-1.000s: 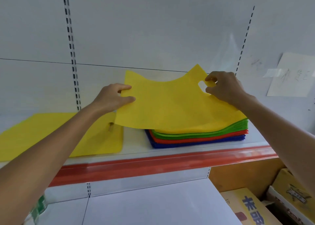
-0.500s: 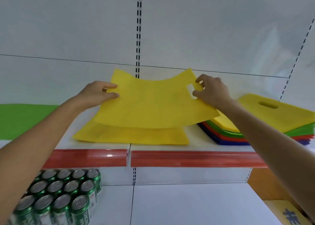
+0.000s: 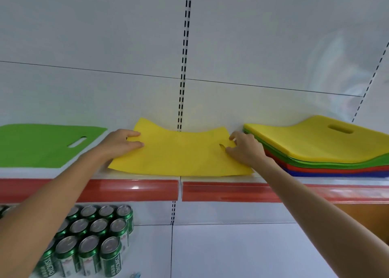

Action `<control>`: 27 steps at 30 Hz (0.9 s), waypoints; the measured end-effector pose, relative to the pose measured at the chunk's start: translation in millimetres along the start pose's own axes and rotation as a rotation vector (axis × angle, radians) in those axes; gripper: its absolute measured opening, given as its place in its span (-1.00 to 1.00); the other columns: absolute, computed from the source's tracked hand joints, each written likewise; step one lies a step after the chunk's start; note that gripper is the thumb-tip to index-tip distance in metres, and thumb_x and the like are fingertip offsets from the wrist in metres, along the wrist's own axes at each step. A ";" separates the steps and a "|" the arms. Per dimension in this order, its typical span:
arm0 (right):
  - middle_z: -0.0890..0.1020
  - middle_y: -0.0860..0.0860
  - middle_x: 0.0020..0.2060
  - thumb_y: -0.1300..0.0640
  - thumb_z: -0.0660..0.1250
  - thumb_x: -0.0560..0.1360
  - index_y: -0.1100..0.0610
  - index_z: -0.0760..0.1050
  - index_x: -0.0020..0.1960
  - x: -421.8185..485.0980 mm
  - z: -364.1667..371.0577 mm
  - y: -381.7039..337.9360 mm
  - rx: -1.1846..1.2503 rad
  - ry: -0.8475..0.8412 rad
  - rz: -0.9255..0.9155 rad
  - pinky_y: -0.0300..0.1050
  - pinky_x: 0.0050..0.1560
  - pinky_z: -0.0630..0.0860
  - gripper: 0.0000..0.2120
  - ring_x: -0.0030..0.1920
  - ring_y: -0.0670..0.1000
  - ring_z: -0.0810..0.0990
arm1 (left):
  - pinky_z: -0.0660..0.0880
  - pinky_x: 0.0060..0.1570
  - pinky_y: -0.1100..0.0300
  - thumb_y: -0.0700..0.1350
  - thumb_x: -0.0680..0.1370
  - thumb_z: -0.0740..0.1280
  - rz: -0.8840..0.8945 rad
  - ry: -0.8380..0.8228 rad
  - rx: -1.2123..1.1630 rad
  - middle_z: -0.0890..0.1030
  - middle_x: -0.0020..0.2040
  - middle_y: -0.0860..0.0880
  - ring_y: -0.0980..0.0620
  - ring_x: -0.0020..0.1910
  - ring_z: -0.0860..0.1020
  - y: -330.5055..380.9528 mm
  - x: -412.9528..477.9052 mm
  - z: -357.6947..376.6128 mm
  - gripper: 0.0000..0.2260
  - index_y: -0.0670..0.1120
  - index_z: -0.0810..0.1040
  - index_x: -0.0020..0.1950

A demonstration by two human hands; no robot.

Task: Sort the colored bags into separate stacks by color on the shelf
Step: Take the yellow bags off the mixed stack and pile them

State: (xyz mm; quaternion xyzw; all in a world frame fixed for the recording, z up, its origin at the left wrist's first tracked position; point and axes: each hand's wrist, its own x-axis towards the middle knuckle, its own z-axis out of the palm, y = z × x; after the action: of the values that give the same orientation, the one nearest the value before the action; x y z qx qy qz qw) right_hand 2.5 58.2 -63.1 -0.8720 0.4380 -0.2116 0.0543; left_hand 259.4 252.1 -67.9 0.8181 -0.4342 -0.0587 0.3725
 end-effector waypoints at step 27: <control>0.58 0.07 0.15 -0.05 0.26 0.54 0.12 0.53 0.23 4.5 15.0 5.9 0.086 0.039 0.030 -0.09 -0.07 0.44 -0.65 0.11 0.12 0.54 | 0.34 0.08 0.15 0.00 0.49 0.37 -0.021 0.076 0.110 0.51 0.27 -0.14 -0.07 0.26 0.45 -11.4 -0.5 6.4 -0.67 -0.09 0.55 0.22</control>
State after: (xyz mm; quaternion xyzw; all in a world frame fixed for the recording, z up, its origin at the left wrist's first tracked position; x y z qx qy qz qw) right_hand 6.7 49.7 -76.8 -0.8578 0.4427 -0.2465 0.0866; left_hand 264.1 252.8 -80.1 0.8435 -0.4136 -0.0075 0.3426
